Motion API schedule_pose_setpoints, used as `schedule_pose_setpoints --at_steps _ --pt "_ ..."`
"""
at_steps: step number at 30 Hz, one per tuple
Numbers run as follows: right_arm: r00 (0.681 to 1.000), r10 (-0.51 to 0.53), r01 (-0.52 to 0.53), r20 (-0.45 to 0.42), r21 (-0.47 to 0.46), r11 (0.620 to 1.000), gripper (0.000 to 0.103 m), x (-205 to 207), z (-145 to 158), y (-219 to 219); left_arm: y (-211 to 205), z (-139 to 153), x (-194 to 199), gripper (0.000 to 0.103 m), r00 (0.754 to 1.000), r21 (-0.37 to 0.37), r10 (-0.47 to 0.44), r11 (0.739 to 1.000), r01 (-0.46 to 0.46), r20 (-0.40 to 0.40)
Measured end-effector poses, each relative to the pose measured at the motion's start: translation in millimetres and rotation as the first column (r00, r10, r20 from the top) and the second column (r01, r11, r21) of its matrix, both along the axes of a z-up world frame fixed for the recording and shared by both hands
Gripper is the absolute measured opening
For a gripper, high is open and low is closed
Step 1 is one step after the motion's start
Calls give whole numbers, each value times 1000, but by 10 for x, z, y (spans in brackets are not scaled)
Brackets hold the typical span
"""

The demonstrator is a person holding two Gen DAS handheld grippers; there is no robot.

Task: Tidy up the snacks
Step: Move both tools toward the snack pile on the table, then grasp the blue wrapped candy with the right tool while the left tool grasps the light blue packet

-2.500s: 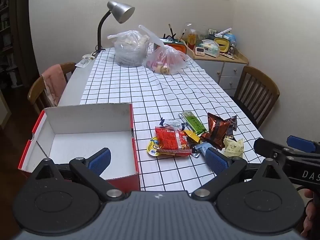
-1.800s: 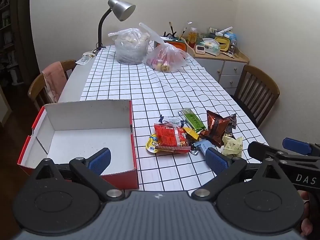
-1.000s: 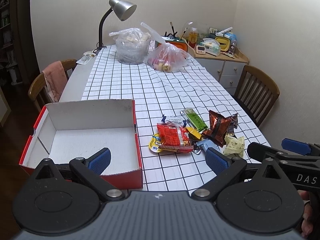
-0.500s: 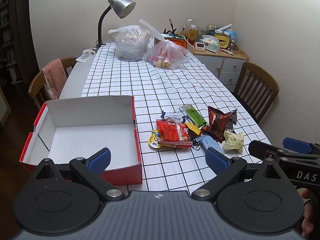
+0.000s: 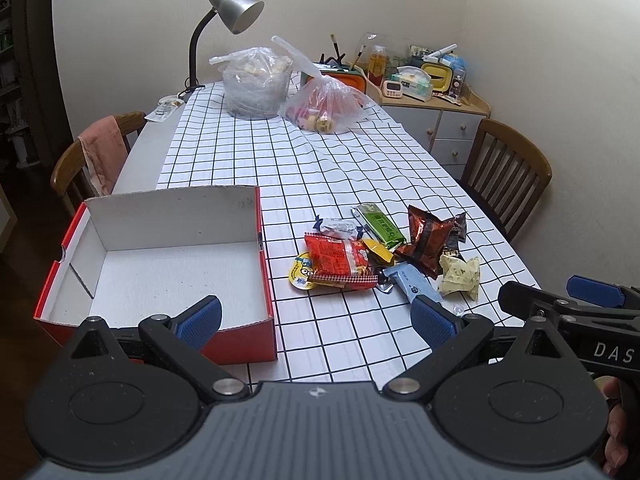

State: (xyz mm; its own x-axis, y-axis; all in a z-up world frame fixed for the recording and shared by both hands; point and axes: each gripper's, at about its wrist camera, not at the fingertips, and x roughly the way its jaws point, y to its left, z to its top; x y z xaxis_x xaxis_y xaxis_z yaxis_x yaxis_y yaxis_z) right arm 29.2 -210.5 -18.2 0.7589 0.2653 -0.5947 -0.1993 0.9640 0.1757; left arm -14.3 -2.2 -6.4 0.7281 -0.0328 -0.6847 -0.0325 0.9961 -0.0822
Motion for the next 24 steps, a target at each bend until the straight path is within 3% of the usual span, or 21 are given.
schedule_pose_setpoints --at_steps 11,24 --pt "1000 -18 18 -13 -8 1000 102 -14 -41 -57 -56 -55 55 101 999 -6 -37 999 37 -11" --pt "998 -51 50 -47 -16 999 98 233 -319 -348 -248 -223 320 101 996 8 -67 998 68 -62"
